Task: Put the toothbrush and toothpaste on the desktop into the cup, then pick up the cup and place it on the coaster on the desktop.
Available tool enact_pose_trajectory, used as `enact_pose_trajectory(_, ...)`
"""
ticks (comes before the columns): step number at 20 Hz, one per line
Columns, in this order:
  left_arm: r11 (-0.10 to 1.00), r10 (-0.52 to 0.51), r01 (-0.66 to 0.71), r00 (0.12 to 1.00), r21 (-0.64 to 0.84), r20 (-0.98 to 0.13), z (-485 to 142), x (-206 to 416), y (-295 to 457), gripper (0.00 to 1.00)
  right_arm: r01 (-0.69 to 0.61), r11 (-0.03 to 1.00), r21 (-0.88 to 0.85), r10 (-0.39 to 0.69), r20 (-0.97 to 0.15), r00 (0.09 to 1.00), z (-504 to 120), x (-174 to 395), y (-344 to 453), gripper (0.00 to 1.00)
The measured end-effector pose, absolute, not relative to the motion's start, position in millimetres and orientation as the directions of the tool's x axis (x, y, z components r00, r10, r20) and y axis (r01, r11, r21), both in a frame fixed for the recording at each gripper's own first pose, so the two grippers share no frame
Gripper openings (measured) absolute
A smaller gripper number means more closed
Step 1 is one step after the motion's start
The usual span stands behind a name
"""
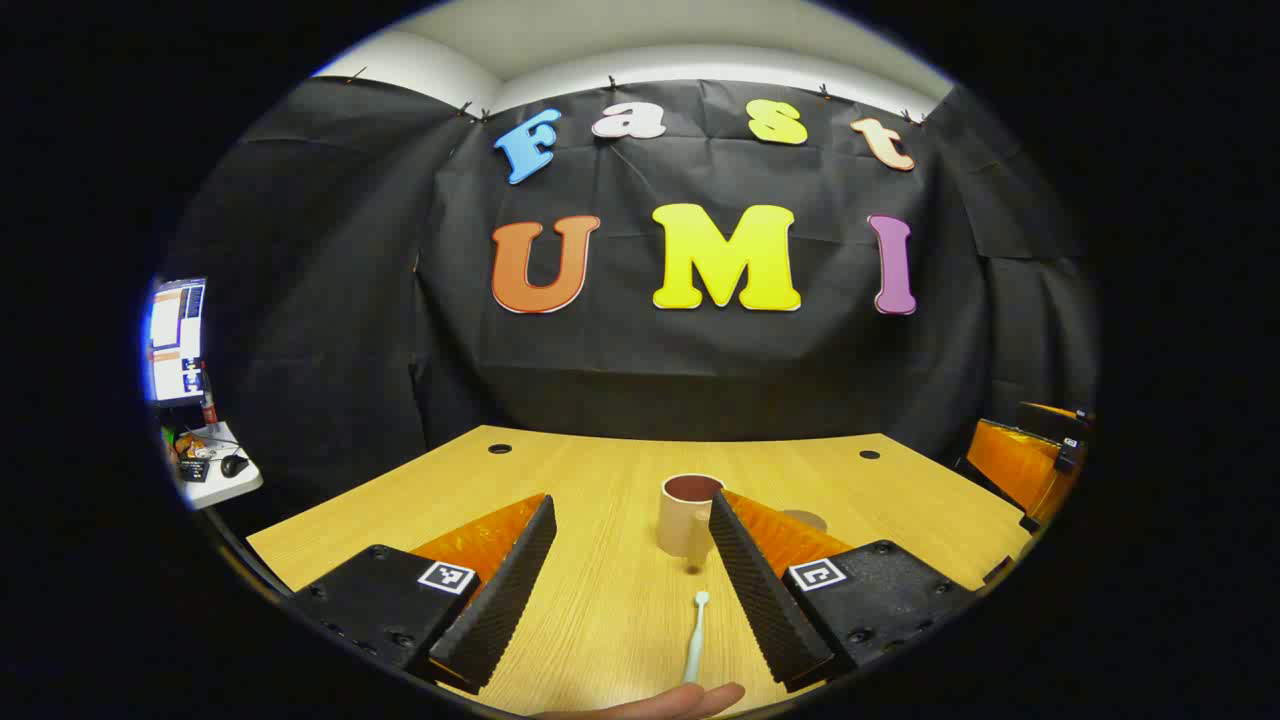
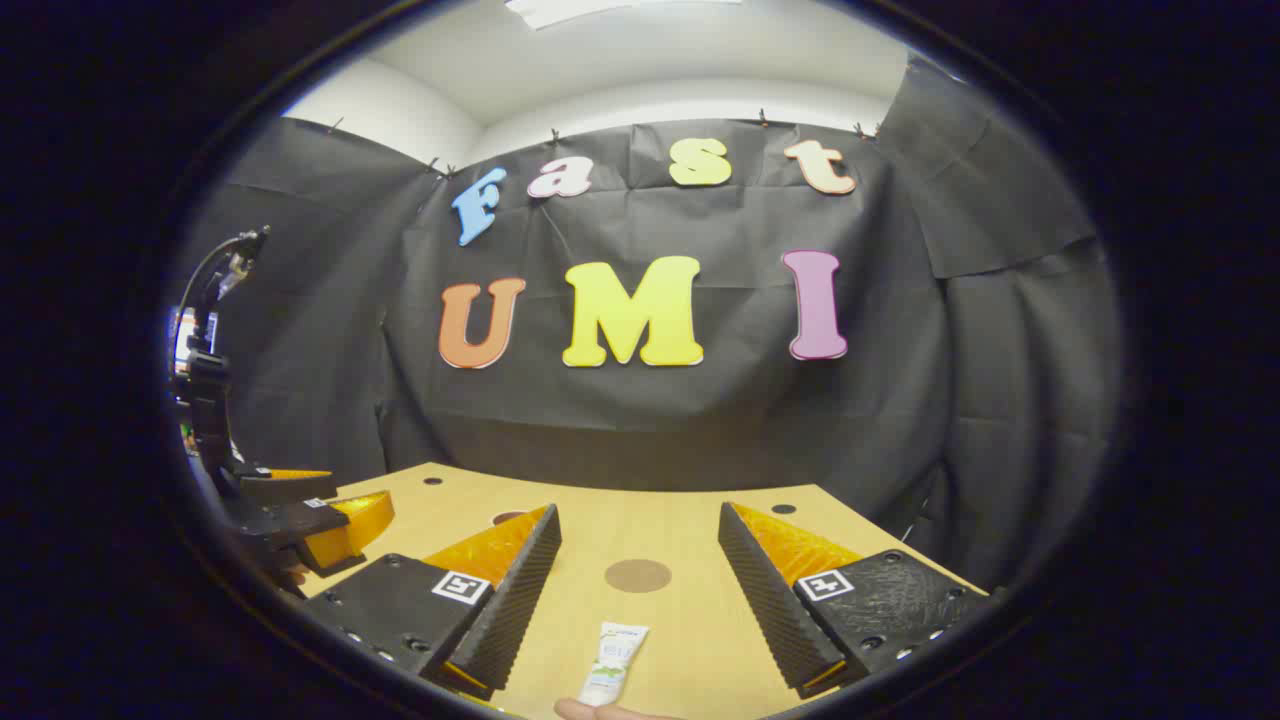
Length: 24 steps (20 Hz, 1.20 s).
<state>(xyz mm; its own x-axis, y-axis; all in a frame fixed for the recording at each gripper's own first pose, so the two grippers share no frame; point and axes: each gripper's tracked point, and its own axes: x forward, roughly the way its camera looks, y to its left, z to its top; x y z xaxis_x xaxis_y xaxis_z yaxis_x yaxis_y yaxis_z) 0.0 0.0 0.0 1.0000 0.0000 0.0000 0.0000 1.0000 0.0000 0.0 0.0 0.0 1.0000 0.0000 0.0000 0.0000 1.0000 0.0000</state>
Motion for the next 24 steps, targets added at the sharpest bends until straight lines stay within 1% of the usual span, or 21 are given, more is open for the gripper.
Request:
enact_pose_trajectory(1, 1.0, 0.005, -0.005, 1.0, -0.005, -0.009, -3, 1, 1, 0.98, -0.021, 1.0, -0.011, 0.021, 0.008, 1.0, 2, -1, 9, 0.96)
enact_pose_trajectory(3, 1.0, -0.005, 0.006, 0.999, 0.018, -0.032, -10, 2, -4, 0.96, -0.024, 0.999, -0.023, 0.024, 0.022, 0.999, 2, -3, 14, 0.95)
enact_pose_trajectory(4, 0.999, -0.022, 0.023, 0.999, 0.033, -0.03, -9, 1, -11, 0.96, -0.026, 0.999, -0.021, 0.026, 0.022, 0.999, 0, -3, 15, 0.97)
enact_pose_trajectory(5, 0.999, -0.038, 0.039, 0.999, 0.038, -0.022, -6, -2, -17, 0.96, -0.02, 0.999, -0.027, 0.021, 0.014, 1.0, -2, 0, 14, 0.95)
enact_pose_trajectory(7, 0.996, -0.076, 0.077, 0.997, 0.053, -0.012, -5, -5, -28, 0.96, -0.013, 1.0, -0.026, 0.013, 0.016, 1.0, -2, 0, 11, 0.95)
enact_pose_trajectory(9, 0.993, -0.108, 0.109, 0.994, 0.052, -0.02, -9, -4, -40, 0.96, 0.019, 0.999, -0.05, -0.018, 0.015, 1.0, -5, 3, 2, 0.95)
enact_pose_trajectory(11, 0.991, -0.124, 0.125, 0.992, 0.05, -0.026, -13, -2, -46, 0.96, 0.007, 0.999, -0.054, -0.007, 0.004, 1.0, -11, 4, 5, 0.95)
enact_pose_trajectory(12, 0.99, -0.136, 0.137, 0.99, 0.036, -0.047, -20, 1, -49, 0.96, 0.005, 0.998, -0.065, -0.006, -0.006, 1.0, -16, 5, 4, 0.95)
enact_pose_trajectory(13, 0.988, -0.149, 0.151, 0.984, 0.016, -0.094, -35, 6, -53, 0.96, 0.002, 0.998, -0.067, -0.004, -0.019, 1.0, -23, 6, 3, 0.98)
enact_pose_trajectory(14, 0.988, -0.151, 0.152, 0.977, -0.006, -0.153, -52, 11, -54, 0.96, 0.006, 0.998, -0.058, -0.008, -0.032, 0.999, -30, 5, -1, 0.95)
enact_pose_trajectory(15, 0.987, -0.16, 0.157, 0.958, -0.031, -0.238, -76, 17, -58, 0.96, 0.013, 0.998, -0.055, -0.016, -0.049, 0.999, -39, 6, -5, 0.97)
enact_pose_trajectory(16, 0.986, -0.166, 0.161, 0.946, -0.044, -0.277, -88, 19, -61, 0.96, 0.021, 0.998, -0.058, -0.024, -0.062, 0.998, -45, 8, -9, 0.95)
enact_pose_trajectory(18, 0.985, -0.171, 0.159, 0.921, -0.063, -0.349, -112, 25, -65, 0.97, 0.029, 0.998, -0.058, -0.034, -0.092, 0.995, -59, 9, -13, 0.95)
enact_pose_trajectory(19, 0.985, -0.171, 0.16, 0.908, -0.061, -0.382, -122, 27, -66, 0.97, 0.029, 0.998, -0.056, -0.036, -0.113, 0.993, -69, 10, -15, 0.95)
enact_pose_trajectory(20, 0.985, -0.17, 0.164, 0.896, -0.051, -0.409, -130, 28, -66, 0.97, 0.032, 0.998, -0.054, -0.039, -0.133, 0.99, -77, 10, -17, 0.97)
enact_pose_trajectory(21, 0.985, -0.165, 0.166, 0.876, -0.04, -0.453, -143, 28, -69, 0.97, 0.031, 0.998, -0.05, -0.038, -0.156, 0.987, -86, 12, -18, 0.95)
enact_pose_trajectory(24, 0.985, -0.165, 0.163, 0.836, -0.051, -0.524, -166, 26, -76, 0.96, 0.019, 0.999, -0.034, -0.026, -0.225, 0.974, -111, 14, -14, 0.95)
